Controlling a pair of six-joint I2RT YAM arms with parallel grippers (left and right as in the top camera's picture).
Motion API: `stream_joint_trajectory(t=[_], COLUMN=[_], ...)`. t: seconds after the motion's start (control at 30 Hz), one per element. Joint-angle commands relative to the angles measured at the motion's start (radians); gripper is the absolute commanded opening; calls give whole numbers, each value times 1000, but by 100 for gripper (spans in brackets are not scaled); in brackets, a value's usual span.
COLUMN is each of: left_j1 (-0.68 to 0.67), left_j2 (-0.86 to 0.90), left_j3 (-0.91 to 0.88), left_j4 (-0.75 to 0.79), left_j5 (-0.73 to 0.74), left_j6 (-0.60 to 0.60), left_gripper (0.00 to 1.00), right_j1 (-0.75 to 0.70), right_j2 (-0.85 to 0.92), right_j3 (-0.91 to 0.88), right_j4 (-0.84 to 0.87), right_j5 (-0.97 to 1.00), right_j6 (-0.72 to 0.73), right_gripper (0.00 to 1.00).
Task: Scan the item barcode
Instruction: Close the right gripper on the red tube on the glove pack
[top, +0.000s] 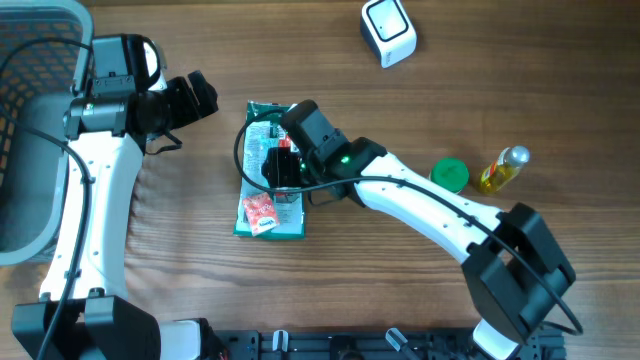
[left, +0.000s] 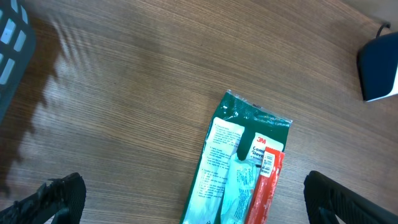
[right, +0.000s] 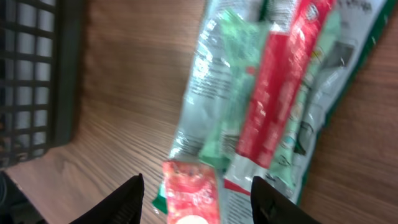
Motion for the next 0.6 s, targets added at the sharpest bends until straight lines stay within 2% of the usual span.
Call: stream_joint_trajectory(t=[0.0, 0.27, 0.57], left_j1=[4, 4, 4], left_j2=[-3, -3, -3], left_j3=[12, 12, 12], left_j4=[2, 2, 2], left_j5=[11, 11, 11], left_j6=[21, 21, 21], left_gripper=[100, 100, 100], right_j1=[1, 1, 2], right_j2=[58, 98, 125], right_j3=[-1, -1, -1], right_j4=[-12, -8, -11], right_j5=[29, 29, -6], right_j6=[45, 45, 58], right_gripper=[55, 53, 46])
